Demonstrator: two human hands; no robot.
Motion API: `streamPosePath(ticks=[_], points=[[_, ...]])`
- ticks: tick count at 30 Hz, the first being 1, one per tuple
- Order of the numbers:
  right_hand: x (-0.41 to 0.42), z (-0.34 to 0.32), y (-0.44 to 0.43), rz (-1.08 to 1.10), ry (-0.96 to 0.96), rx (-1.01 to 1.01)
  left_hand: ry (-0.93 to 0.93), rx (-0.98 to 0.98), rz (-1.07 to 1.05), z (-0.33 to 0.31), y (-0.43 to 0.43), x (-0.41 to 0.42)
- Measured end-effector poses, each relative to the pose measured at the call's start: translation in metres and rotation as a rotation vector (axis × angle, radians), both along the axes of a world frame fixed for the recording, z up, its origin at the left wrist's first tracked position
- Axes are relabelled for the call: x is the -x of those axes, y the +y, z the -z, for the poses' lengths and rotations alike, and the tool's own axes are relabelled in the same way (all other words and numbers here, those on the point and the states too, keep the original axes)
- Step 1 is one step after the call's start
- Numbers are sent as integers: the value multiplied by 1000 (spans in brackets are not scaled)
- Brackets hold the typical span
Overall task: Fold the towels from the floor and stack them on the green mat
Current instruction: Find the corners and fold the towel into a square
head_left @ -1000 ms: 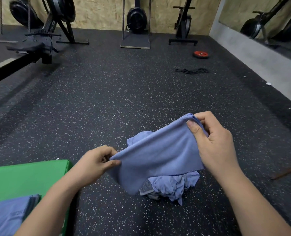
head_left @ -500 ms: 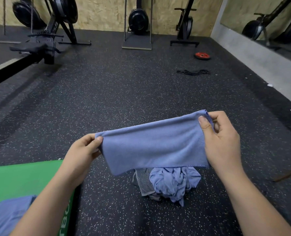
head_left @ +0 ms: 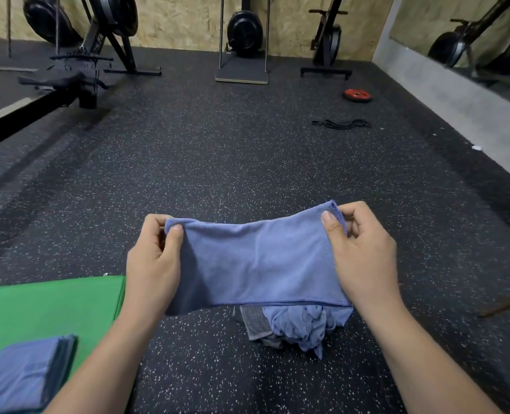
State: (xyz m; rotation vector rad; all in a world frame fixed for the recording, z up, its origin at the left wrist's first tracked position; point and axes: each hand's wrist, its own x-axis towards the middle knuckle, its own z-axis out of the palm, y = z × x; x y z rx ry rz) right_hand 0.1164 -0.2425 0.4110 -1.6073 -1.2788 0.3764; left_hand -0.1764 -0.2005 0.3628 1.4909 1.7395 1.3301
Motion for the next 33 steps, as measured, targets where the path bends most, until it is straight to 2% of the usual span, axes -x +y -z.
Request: streamPosePath(ticks=[6,14,21,25,28,33], points=[[20,8,-2,-52,8,57,27,29,46,-6,-13,-21],[55,22,-11,-196,-26,137,-30,110,185,-6,-38,-61],[78,31,-19,-310,-144,199,9,75,237,-2,-45,-68],[81,30,-21,-401,-40,310,154,-1,247,3,-42,-64],[81,27,-24,-453,-38,363,204,34,297,1,-42,-63],[77,29,-20,-490,171,416,248,68,394,-6,-39,-54]])
